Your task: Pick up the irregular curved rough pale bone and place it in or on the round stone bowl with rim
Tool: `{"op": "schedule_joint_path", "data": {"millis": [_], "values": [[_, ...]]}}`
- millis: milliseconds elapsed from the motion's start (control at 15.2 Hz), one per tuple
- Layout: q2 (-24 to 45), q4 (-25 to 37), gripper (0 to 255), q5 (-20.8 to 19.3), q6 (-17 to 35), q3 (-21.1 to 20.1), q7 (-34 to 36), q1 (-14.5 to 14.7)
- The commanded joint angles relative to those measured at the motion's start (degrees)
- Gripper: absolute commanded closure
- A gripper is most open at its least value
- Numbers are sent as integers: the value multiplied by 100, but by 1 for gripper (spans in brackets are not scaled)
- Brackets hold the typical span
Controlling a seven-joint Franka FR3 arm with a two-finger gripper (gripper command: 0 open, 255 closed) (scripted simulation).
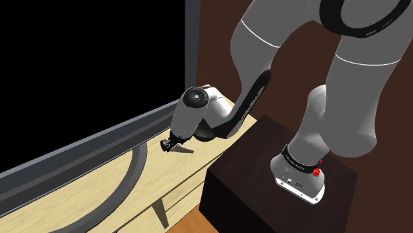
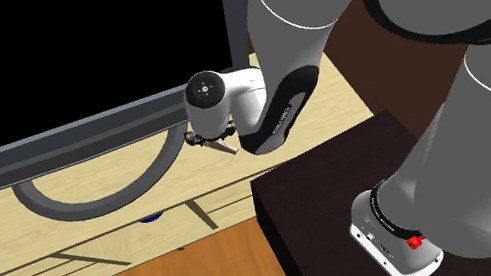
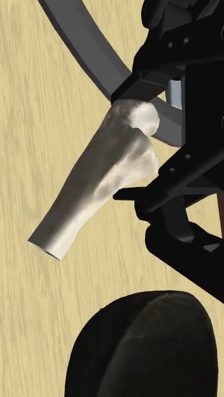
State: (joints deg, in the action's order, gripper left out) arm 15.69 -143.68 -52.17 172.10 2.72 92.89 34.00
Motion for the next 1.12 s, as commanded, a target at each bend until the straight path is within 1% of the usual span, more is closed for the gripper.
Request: {"op": "schedule_joint_path", "data": {"millis": [0,396,726,792,1056], "values": [[-198,-92,255,303,-117,-189,-298,-149],[-752,-287,255,1251,-463,-667,-1160,-477],[-1195,-386,255,2022,-771,-916,-1824,-595],[-1219,-389,255,2063,-789,-922,-1859,-594],[-1528,-858,255,2331,-485,-667,-2690,-970]]}}
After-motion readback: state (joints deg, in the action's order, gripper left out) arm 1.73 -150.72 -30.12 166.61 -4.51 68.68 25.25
